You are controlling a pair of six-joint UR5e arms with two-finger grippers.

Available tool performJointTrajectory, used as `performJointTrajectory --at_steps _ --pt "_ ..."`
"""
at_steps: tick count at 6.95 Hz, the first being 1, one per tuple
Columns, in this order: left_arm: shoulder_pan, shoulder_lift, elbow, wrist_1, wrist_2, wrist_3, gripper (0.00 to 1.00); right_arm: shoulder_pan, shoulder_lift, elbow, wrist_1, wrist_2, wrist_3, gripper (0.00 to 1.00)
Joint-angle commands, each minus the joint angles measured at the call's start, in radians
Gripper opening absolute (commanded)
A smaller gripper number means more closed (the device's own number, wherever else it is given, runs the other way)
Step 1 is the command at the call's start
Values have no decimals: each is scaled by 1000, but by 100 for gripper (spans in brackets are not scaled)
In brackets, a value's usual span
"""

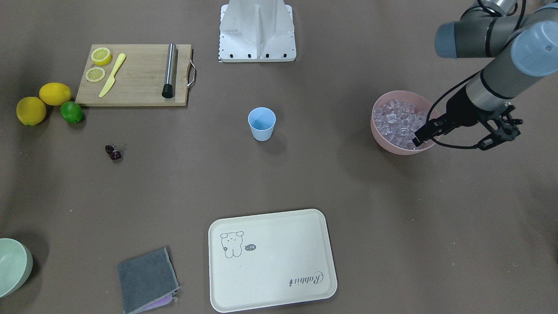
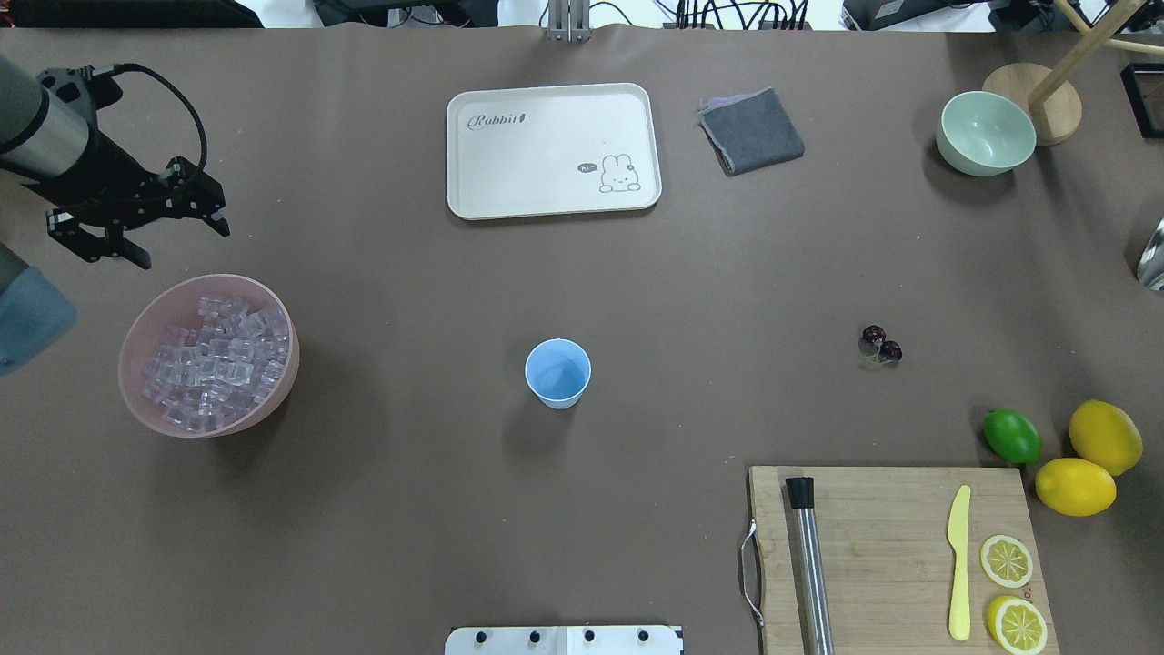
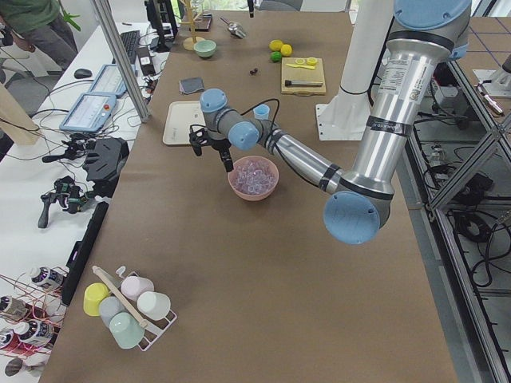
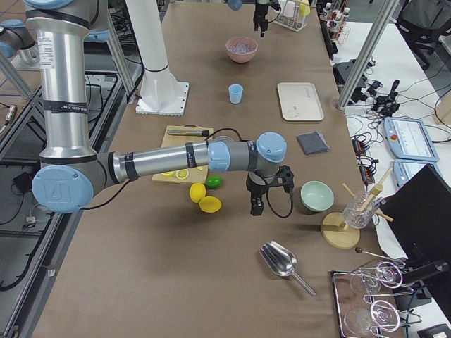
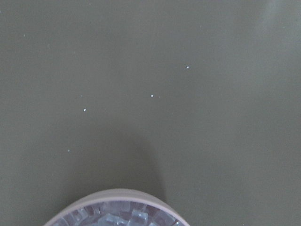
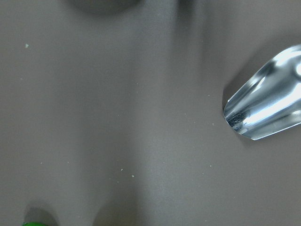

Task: Put ice and cherries in cup
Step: 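Move the left gripper over the pink bowl of ice cubes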

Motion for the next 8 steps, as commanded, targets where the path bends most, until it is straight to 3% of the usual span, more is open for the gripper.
performJointTrajectory --at_steps 1,5,8 --pt "89 36 -58 -3 56 -78 99 -4 0 -2 -1 0 0 100" --pt "164 159 -107 -20 56 -84 99 -15 0 -2 -1 -2 6 100" --pt "187 179 -38 -202 44 -165 99 -21 0 -2 1 -3 12 100"
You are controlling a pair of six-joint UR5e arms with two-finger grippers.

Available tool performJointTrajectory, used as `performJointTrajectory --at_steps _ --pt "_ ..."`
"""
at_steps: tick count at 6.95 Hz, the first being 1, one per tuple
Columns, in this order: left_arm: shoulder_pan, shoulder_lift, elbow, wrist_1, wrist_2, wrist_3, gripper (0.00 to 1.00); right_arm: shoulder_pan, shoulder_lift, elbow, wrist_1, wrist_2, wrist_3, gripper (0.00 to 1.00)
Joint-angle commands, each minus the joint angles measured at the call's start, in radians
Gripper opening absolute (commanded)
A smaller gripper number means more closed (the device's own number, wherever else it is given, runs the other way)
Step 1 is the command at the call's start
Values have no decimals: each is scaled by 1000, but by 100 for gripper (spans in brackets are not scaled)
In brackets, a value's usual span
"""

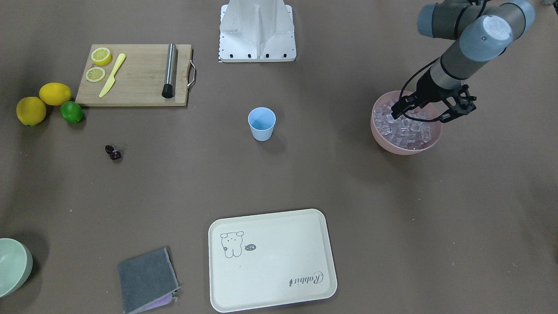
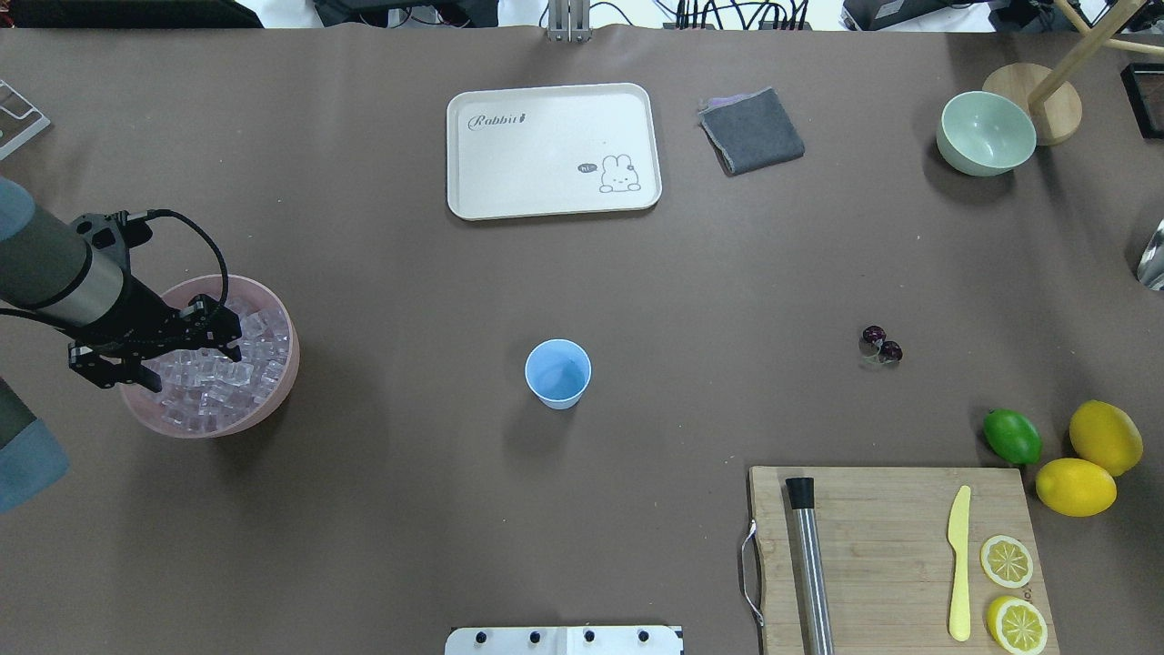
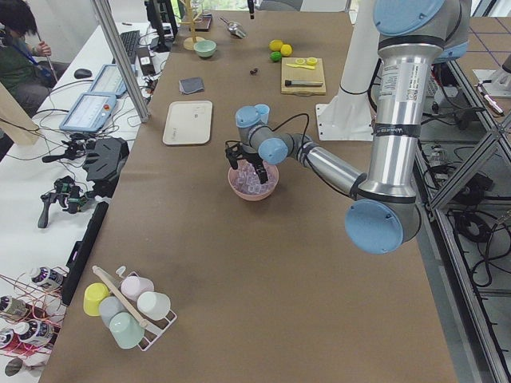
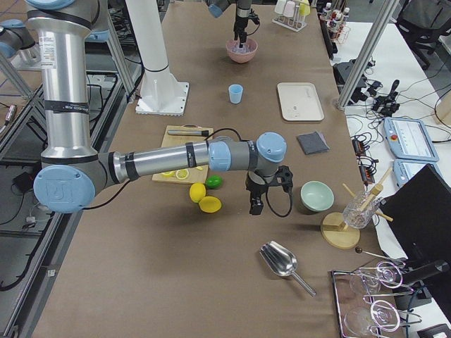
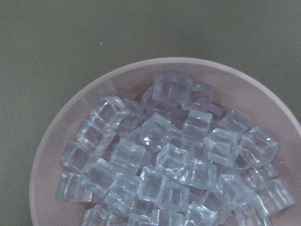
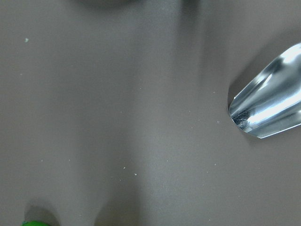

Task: Put ice and cherries in cup
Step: 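Lower the left gripper into the bowl and grasp an ice cube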

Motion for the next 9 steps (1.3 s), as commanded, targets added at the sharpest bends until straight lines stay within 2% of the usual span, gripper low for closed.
performJointTrajectory --at_steps 1,3,6,9 --pt "7 -4 34 -95 -9 -60 99 -4 0 0 1 -3 8 100" --pt "10 -5 34 -103 -8 -94 99 -7 0 0 0 -3 8 100" --pt "54 -7 92 -209 -6 -152 99 -7 0 -6 1 -3 8 100" --pt "56 -7 89 -218 -9 -168 97 -9 0 -9 1 -4 8 100"
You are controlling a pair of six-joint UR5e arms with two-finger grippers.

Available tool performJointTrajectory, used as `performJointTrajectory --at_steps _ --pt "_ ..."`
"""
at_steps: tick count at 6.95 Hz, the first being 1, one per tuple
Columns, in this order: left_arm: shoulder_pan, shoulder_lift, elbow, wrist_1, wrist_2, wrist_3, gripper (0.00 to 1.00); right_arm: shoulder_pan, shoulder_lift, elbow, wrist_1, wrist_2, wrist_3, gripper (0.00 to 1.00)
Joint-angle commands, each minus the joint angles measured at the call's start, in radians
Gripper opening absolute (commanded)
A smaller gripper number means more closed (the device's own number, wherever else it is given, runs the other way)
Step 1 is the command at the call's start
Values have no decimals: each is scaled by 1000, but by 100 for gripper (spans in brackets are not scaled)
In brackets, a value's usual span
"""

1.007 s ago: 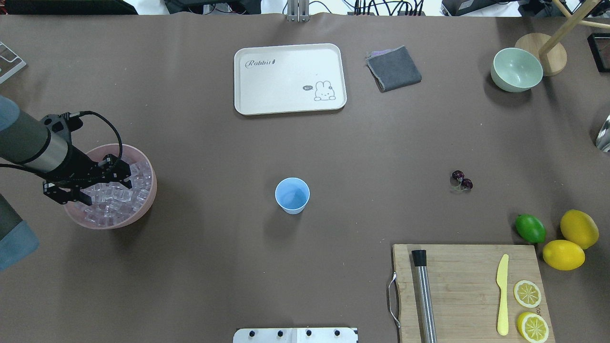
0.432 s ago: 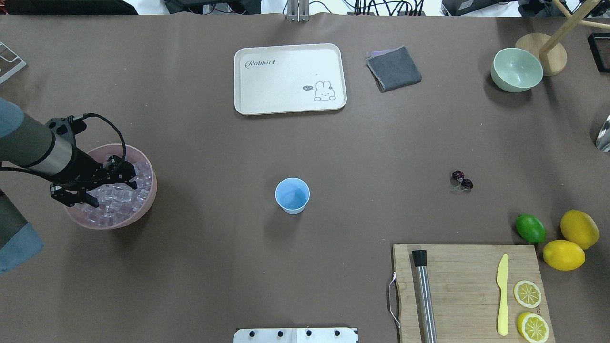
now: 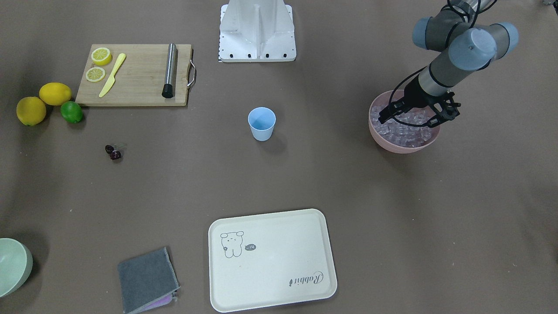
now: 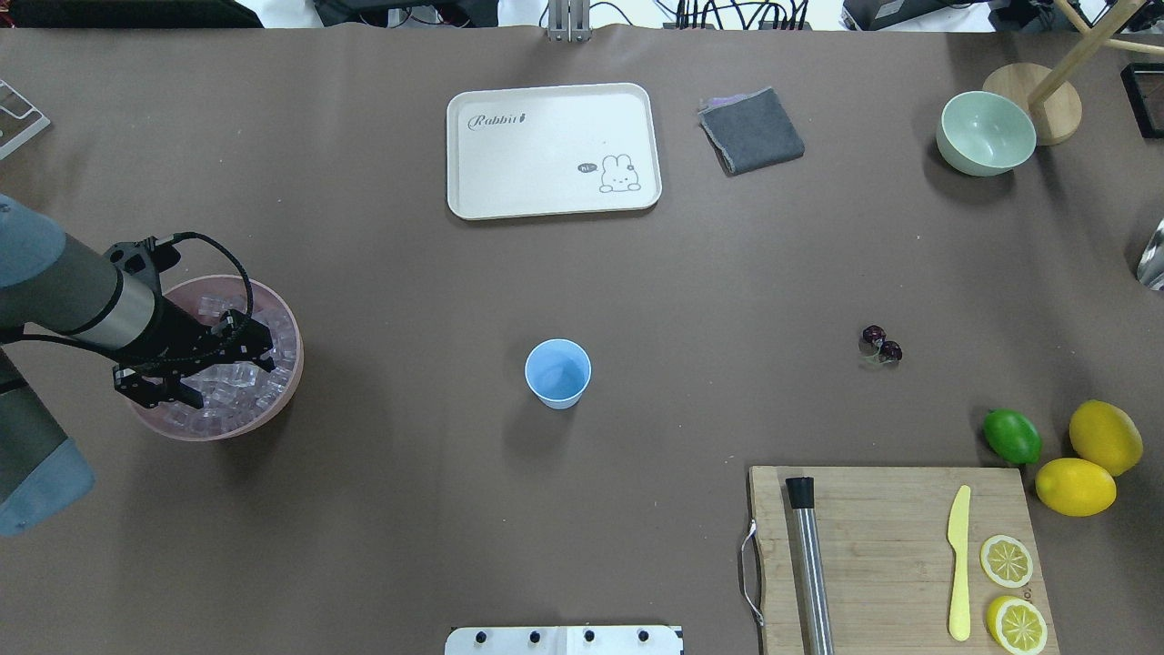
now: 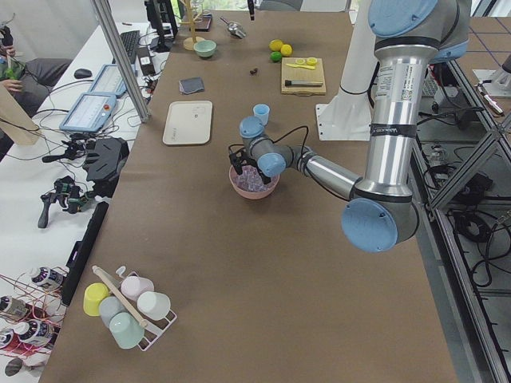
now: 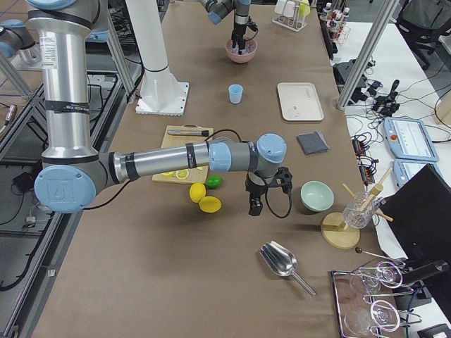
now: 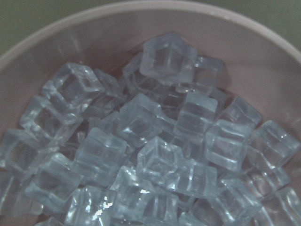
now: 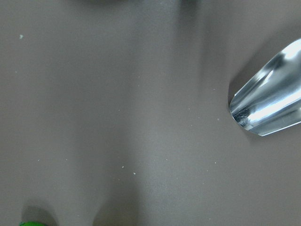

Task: Put ice and cherries in cup
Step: 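Lower the left gripper into the bowl and grasp an ice cube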

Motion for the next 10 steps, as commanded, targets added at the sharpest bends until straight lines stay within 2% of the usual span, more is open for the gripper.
performJointTrajectory --at_steps 1,3,4,5,6,7,8,10 --pt "2 -3 1 -3 -3 -3 89 0 0 -1 0 0 0 100" --pt "-1 -4 -3 0 -61 3 54 0 0 -1 0 0 0 100" --pt "-11 -4 -3 0 -69 5 52 -2 0 -1 0 0 0 100" --pt "-14 -4 -3 2 -69 6 42 -2 2 -1 0 0 0 100" --pt "-17 -4 -6 2 -69 6 27 -2 0 1 0 0 0 100" --pt "-18 -4 -6 3 -69 6 18 0 0 1 0 0 0 100" --pt "-32 -4 -8 6 -75 8 14 -2 0 1 0 0 0 100" --pt "-101 -4 -6 6 -168 9 7 0 2 1 0 0 0 100"
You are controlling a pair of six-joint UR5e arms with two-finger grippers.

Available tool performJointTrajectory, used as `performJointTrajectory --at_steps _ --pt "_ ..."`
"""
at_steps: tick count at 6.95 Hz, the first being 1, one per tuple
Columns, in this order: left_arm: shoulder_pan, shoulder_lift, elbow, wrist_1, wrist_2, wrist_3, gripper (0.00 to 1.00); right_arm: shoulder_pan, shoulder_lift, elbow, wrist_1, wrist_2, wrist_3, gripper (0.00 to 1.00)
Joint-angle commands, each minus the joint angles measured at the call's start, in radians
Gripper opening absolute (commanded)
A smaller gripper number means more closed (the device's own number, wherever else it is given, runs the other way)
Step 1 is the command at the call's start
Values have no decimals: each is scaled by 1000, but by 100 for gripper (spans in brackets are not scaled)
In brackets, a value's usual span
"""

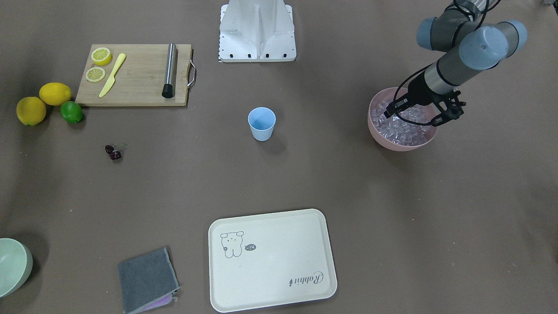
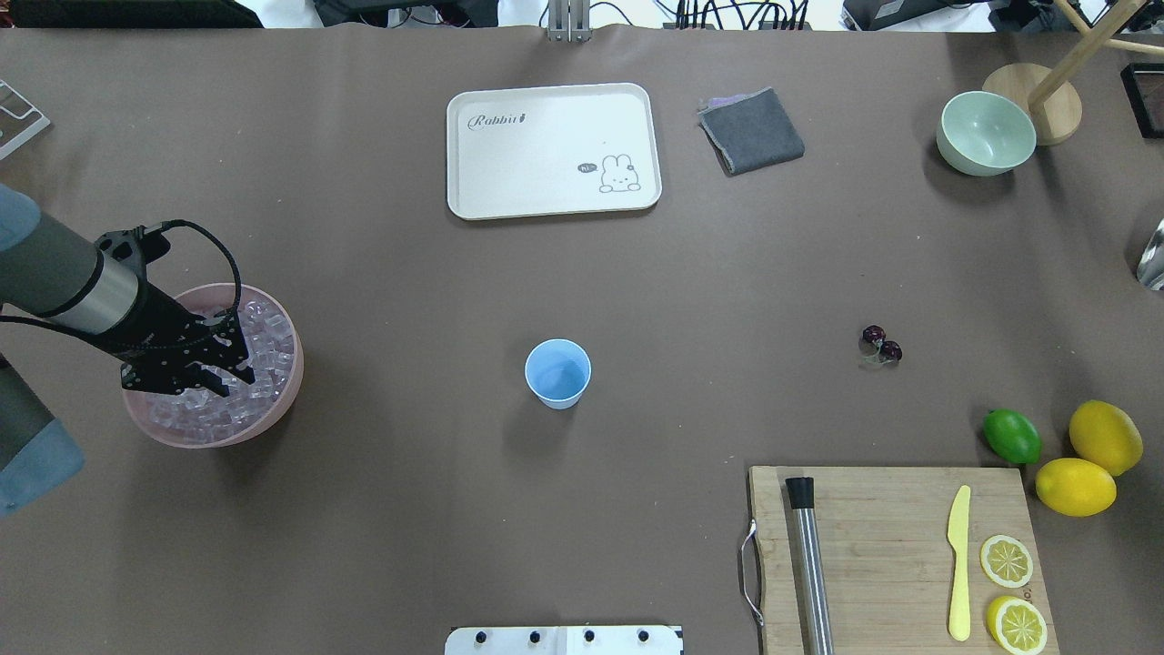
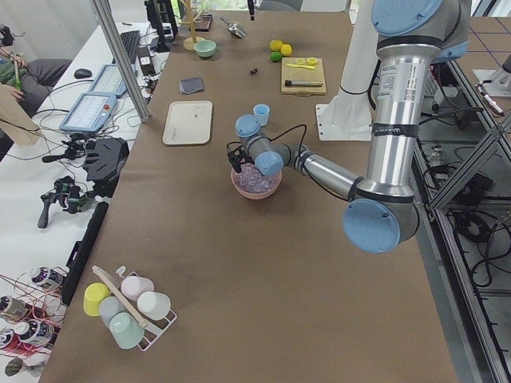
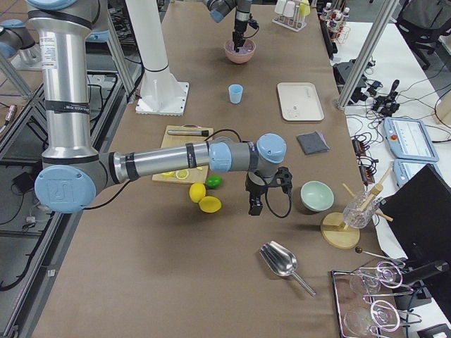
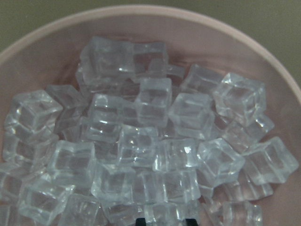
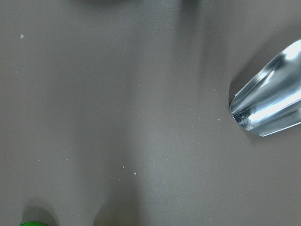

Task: Put ice and cherries in cup
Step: 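Lower the left gripper into the bowl and grasp an ice cube, then carry the ice cube with the left gripper over the light-blue cup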

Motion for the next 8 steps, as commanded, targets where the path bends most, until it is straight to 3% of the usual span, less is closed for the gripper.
performJointTrajectory --at_steps 1,2,4,8 --pt "-81 -18 2 1 -95 1 4 1 1 0 0 0 0 100" --pt "-120 -72 8 21 -124 -2 4 1 1 0 0 2 0 100" --pt "-165 -281 58 241 -128 -7 1 -1 1 0 0 0 0 100" --pt "-78 -541 222 250 -93 -200 1 -4 2 -1 0 2 2 100"
